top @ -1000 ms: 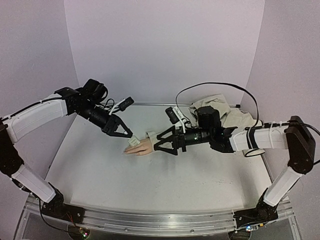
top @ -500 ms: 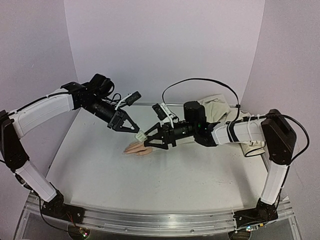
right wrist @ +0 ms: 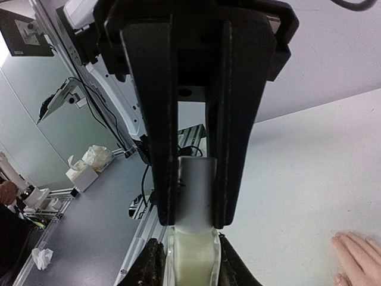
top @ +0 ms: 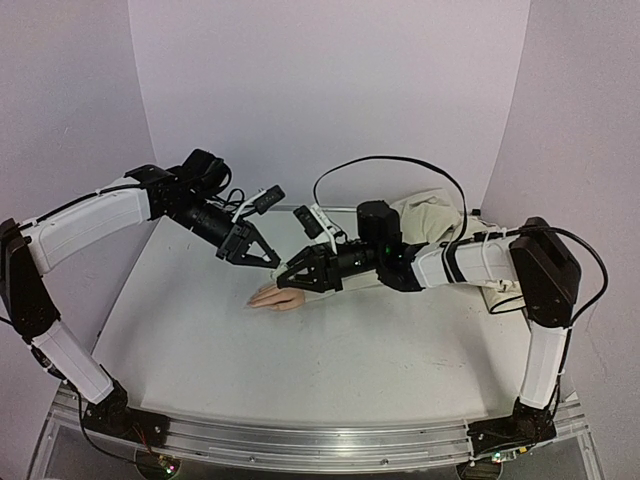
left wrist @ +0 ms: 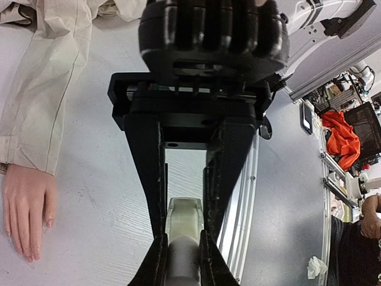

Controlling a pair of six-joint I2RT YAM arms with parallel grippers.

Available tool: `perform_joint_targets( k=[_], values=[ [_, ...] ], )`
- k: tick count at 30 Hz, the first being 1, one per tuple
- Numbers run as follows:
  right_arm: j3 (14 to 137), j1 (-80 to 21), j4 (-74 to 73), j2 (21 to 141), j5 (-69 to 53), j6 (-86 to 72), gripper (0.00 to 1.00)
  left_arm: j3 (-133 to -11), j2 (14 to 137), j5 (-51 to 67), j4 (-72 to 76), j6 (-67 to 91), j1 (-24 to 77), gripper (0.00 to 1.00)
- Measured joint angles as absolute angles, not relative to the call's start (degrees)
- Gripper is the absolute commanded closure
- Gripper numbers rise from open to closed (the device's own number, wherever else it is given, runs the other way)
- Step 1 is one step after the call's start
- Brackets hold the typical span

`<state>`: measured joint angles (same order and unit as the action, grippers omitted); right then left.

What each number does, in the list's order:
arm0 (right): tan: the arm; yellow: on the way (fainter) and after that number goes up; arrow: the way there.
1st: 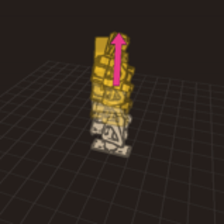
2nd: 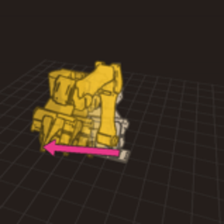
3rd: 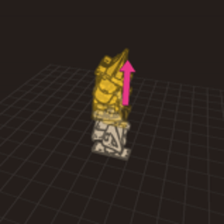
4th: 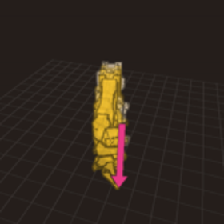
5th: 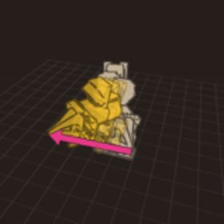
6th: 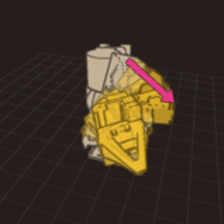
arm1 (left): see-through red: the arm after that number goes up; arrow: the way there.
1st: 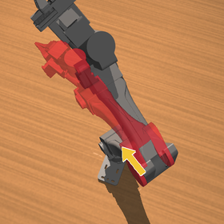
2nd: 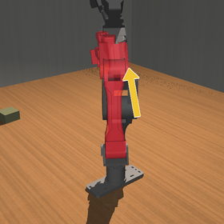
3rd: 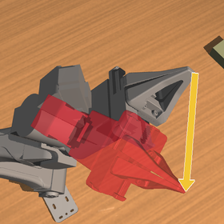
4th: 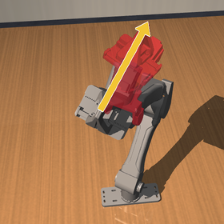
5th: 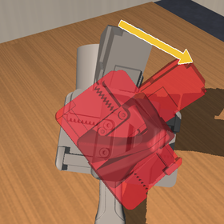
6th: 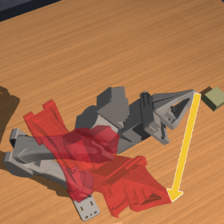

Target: Paint the nails

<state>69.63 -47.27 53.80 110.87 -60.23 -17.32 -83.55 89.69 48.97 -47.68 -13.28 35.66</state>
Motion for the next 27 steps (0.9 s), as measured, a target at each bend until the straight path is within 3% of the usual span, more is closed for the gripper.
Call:
perform_joint_targets(
  k=[5,12,20,23,24,27],
  values=[
    [69.6,-47.2,54.3,111.5,-59.9,-19.2,1.00,-83.5,89.6,48.7,-48.0,-13.7,35.8,1.00],
    [68.9,-47.6,54.8,111.4,-53.5,-18.0,1.00,-83.7,89.6,44.7,-47.6,-11.2,35.6,1.00],
    [66.0,-57.5,53.7,108.7,-2.7,-3.8,1.00,-84.2,89.8,26.1,-43.3,15.0,36.2,1.00],
    [66.1,-59.6,54.6,109.2,8.0,0.3,1.00,-81.9,89.0,22.5,-38.3,23.3,37.1,1.00],
    [66.5,-59.9,55.0,109.6,9.8,1.4,1.00,-81.5,88.7,21.3,-37.0,25.4,37.3,0.98],
    [68.0,-59.9,55.6,110.2,11.9,3.2,1.00,-80.3,87.5,19.3,-33.7,29.1,37.4,0.71]
  ],
)
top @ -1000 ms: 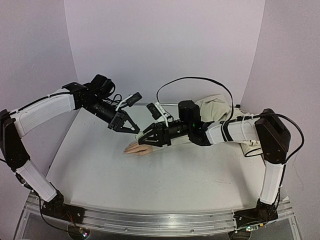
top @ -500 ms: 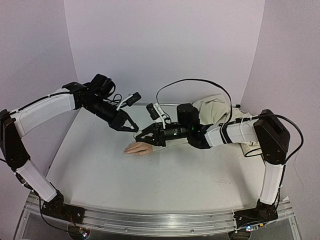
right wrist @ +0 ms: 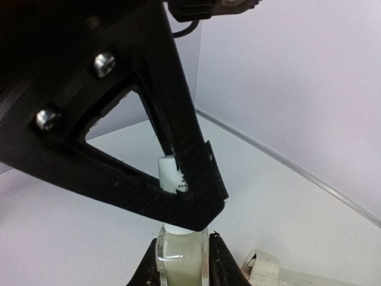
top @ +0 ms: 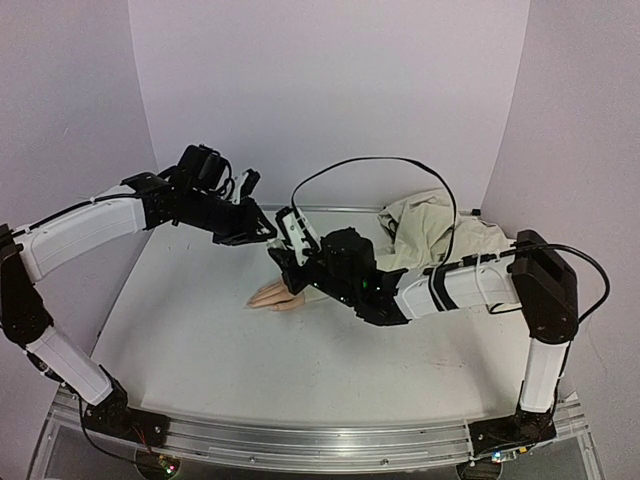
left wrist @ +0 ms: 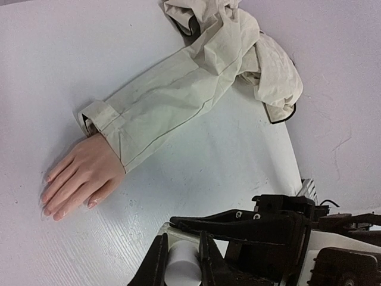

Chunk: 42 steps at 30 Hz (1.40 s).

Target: Paint the nails

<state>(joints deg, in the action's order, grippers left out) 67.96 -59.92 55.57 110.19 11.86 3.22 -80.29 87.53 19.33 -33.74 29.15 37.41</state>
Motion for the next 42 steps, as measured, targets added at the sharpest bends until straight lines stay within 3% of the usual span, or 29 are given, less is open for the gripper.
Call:
perform_joint_targets(
  k=[4,9,12,17,24,33,36,42],
  values=[
    [68.3,-59.3,56.5,110.1,12.7,2.6,1.00,-77.5,83.5,16.6,-31.4,30.2,37.0,0.30],
    [64.0,-54.1,56.1,105.8,4.3,-2.5,1.00,-71.3,74.1,15.6,-25.5,28.7,35.3,0.02],
    [62.8,-49.9,55.9,102.2,-7.7,-7.4,1.00,-67.7,69.6,20.1,-18.8,27.1,35.1,0.01],
    [63.3,-45.0,58.9,99.7,-29.0,-16.6,1.00,-67.0,69.6,33.3,-10.1,24.6,35.0,0.10],
    [64.9,-45.9,67.9,101.9,-49.6,-30.2,1.00,-67.1,73.5,46.4,-2.8,23.6,35.1,0.38],
    [66.3,-46.0,78.0,106.0,-56.5,-40.6,1.00,-67.5,76.6,54.1,1.9,24.1,36.1,0.62],
    [66.6,-46.0,80.0,106.1,-57.2,-42.3,1.00,-67.6,76.6,55.1,2.5,24.2,36.4,0.75],
    [68.0,-46.0,83.2,107.3,-58.1,-45.0,1.00,-67.9,77.2,55.9,3.7,24.2,36.4,0.87]
  ],
)
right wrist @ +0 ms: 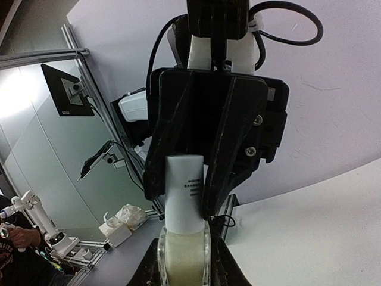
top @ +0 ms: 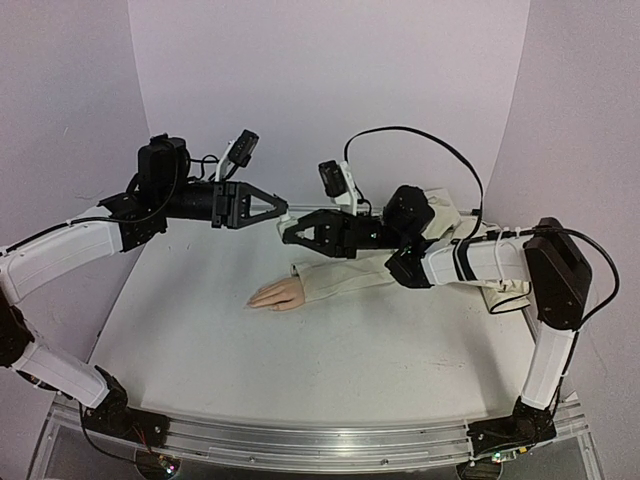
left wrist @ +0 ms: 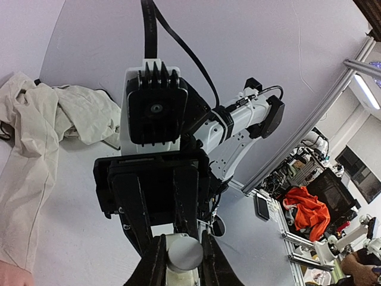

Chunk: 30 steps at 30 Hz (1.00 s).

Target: Paint the nails

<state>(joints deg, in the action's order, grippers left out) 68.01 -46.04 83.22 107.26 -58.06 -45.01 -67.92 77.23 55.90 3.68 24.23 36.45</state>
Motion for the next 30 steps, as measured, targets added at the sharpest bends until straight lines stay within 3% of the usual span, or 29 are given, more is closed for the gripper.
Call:
perform_joint_targets(
  k=[4,9,13,16,19,22,25,30],
  values=[
    [68.2,-46.0,83.6,107.7,-57.9,-46.9,1.00,-68.1,77.9,55.3,4.1,23.1,36.3,1.00],
    [68.2,-45.5,83.1,107.8,-57.6,-46.3,1.00,-68.7,78.9,54.8,4.6,22.9,36.2,1.00],
    [68.2,-45.4,75.2,106.4,-51.9,-37.2,1.00,-68.6,78.9,51.0,3.6,22.3,35.8,1.00],
    [68.3,-46.7,63.5,103.6,-38.3,-26.9,1.00,-68.6,78.9,42.8,1.4,22.0,35.3,1.00],
    [70.0,-52.8,52.3,102.4,-10.9,-16.0,1.00,-68.9,78.9,30.6,-3.2,23.1,35.6,1.00],
    [72.0,-60.1,51.0,105.8,16.4,-3.8,1.00,-70.3,79.2,19.9,-9.8,25.5,37.5,1.00],
    [73.9,-63.4,52.7,109.7,28.2,4.1,1.00,-70.4,79.2,15.6,-13.5,27.1,38.4,1.00],
    [73.7,-62.8,52.7,109.8,24.7,7.2,1.00,-71.0,79.4,14.9,-15.6,27.5,38.4,0.62]
  ],
)
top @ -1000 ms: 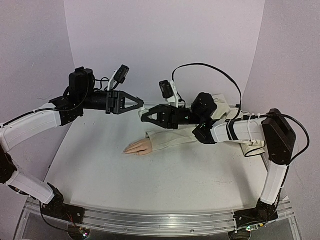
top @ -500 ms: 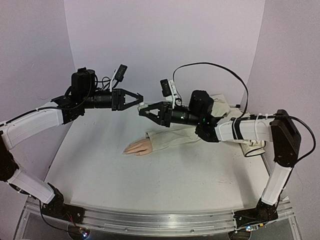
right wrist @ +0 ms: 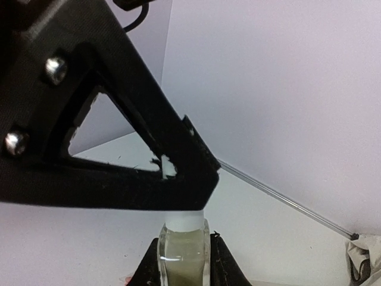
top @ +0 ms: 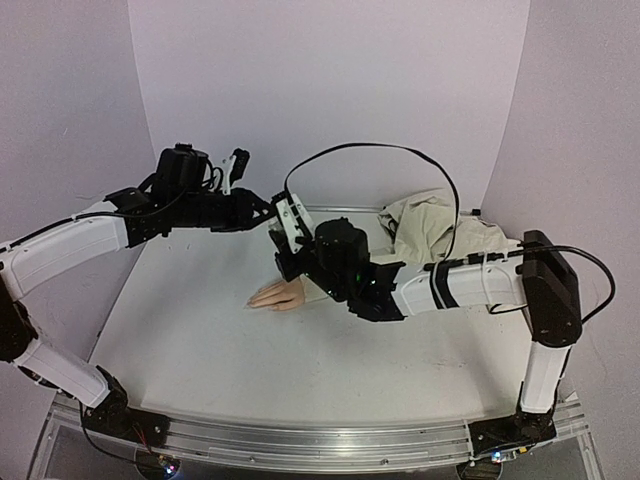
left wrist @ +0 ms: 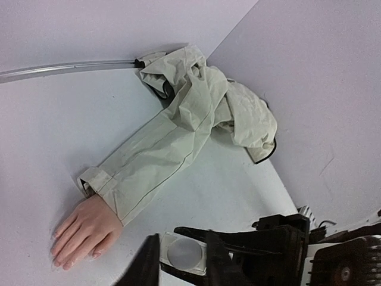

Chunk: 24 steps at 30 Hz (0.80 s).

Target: Paint the nails

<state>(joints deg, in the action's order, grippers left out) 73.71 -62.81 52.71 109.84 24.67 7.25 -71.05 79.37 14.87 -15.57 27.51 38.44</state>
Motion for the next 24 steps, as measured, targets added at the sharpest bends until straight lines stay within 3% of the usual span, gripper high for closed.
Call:
perform_joint_targets(
  k=[5,11,14,20,24],
  values=[
    [72.9,-57.9,48.2,107.2,7.5,6.5,1.00,-71.2,79.0,18.1,-15.1,27.2,36.0,0.36],
    [72.8,-49.8,45.4,105.4,-22.8,-2.4,1.00,-69.6,77.1,27.9,-10.2,26.8,34.5,0.30],
    [72.7,-46.0,47.1,105.2,-38.9,-9.1,1.00,-67.8,75.6,34.6,-6.1,26.7,34.4,0.30],
    [70.5,-44.8,62.4,105.2,-57.8,-25.1,1.00,-66.8,75.4,46.0,0.8,27.3,34.6,0.37],
    [70.3,-45.4,71.5,105.2,-63.0,-33.7,1.00,-66.8,75.8,51.4,3.7,27.5,35.6,0.53]
  ],
)
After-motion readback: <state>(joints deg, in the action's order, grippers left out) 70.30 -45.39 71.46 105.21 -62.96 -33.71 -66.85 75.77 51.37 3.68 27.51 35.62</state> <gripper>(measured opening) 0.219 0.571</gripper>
